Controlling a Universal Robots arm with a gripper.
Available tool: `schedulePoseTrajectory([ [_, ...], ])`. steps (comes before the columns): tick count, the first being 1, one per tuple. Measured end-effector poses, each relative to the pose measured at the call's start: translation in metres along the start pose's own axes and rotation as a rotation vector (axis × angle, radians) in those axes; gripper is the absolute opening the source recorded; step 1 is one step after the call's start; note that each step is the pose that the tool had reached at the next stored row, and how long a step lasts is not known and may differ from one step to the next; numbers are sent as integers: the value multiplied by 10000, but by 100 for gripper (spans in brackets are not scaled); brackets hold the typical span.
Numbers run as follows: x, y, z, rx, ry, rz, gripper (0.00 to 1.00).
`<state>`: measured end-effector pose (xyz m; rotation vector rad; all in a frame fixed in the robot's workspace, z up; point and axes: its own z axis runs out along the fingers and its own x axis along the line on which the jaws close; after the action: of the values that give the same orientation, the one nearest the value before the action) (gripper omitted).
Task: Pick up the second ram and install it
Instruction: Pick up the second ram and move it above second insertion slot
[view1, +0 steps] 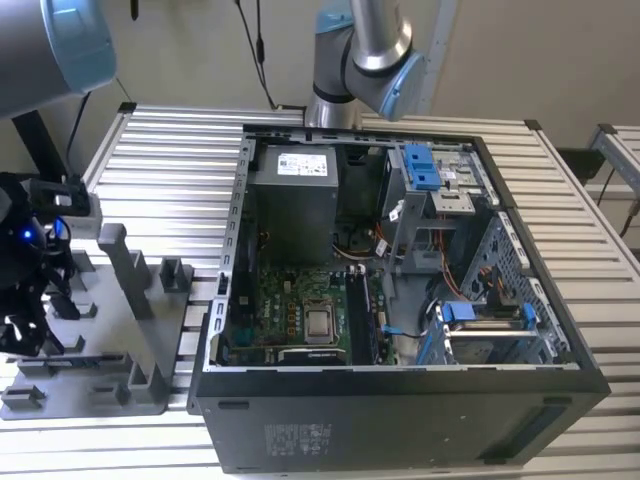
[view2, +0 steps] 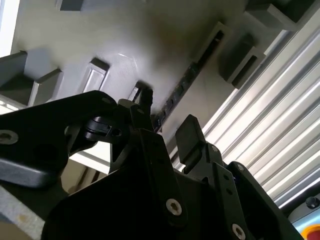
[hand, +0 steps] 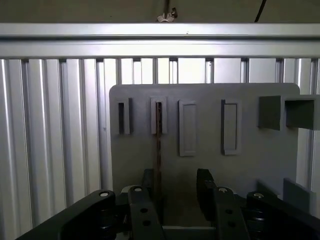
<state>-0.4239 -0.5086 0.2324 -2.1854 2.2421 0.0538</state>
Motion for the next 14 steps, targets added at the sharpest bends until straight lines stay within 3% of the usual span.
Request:
schedulePoseTrajectory([
  [14, 76, -6, 213, 58, 0, -2, 48],
])
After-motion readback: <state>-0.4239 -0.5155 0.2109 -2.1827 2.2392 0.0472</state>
